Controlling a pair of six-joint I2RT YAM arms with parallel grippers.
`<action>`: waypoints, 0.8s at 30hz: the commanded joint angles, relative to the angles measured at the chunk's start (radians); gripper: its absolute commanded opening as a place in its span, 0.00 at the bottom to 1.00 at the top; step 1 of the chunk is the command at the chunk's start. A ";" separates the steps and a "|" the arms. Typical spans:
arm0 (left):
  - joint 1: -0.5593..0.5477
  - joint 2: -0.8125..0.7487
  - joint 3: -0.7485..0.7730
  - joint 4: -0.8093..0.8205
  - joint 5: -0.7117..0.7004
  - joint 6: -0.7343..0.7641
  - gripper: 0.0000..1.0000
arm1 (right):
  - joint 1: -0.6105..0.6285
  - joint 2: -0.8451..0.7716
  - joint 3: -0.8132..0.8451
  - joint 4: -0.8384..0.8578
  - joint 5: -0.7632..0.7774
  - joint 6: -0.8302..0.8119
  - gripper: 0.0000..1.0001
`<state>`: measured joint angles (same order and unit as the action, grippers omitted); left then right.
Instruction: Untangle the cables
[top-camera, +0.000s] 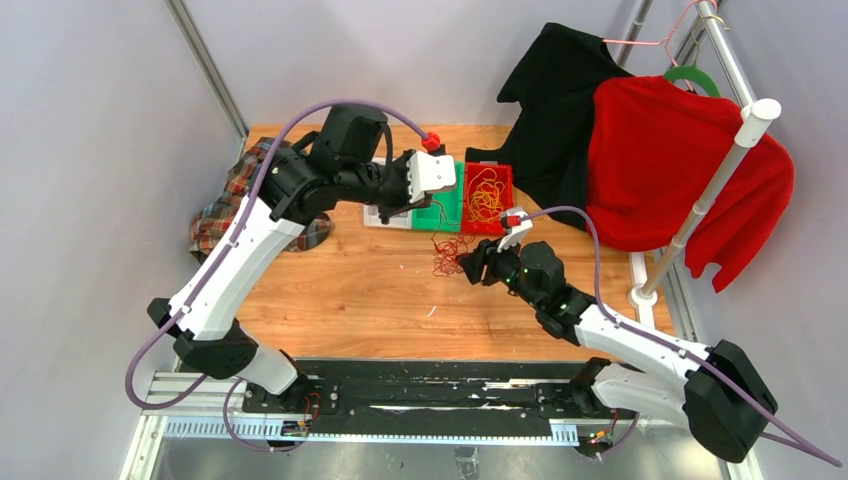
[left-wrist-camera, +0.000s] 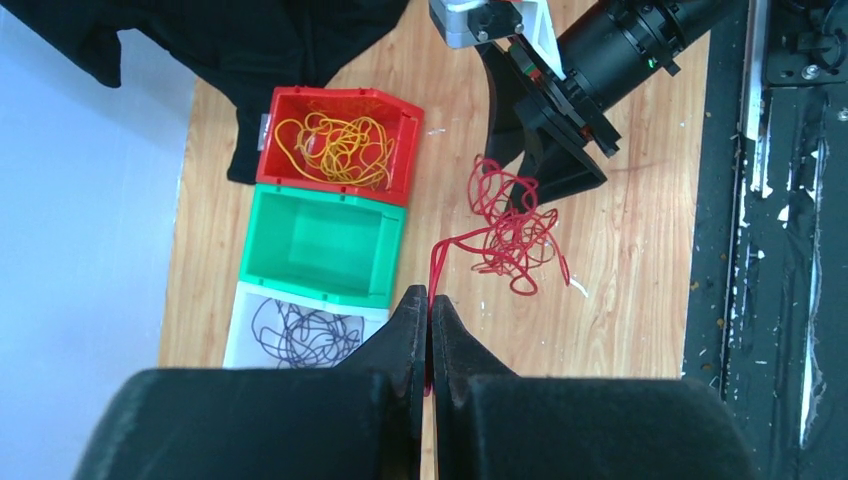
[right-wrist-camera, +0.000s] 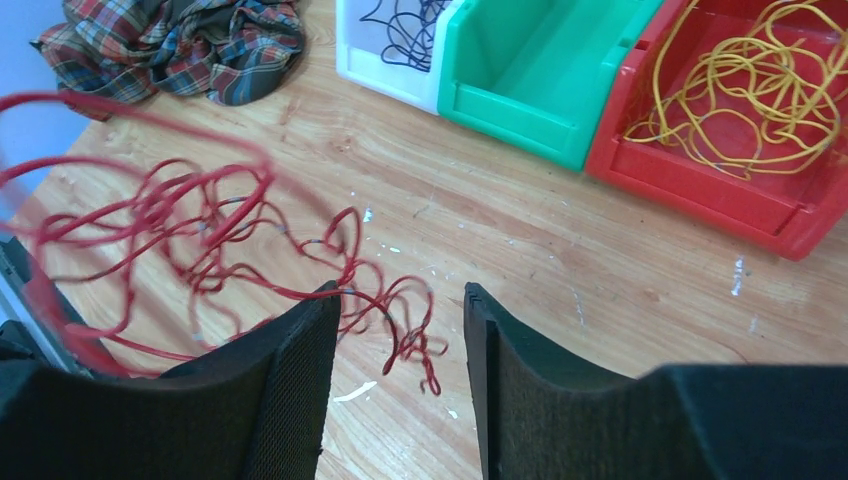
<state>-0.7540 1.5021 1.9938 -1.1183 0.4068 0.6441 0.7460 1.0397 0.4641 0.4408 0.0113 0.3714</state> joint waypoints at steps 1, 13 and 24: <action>0.005 -0.033 0.019 -0.021 0.009 -0.021 0.00 | 0.012 -0.035 -0.019 0.011 0.079 0.017 0.50; 0.005 -0.027 -0.030 -0.021 -0.035 -0.026 0.00 | 0.100 -0.235 -0.022 -0.020 0.096 -0.037 0.67; 0.004 -0.027 -0.041 -0.021 -0.046 -0.005 0.00 | 0.120 -0.208 0.086 -0.040 0.002 -0.134 0.68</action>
<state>-0.7540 1.4822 1.9648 -1.1393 0.3717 0.6327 0.8528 0.8536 0.4881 0.4129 0.0505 0.2897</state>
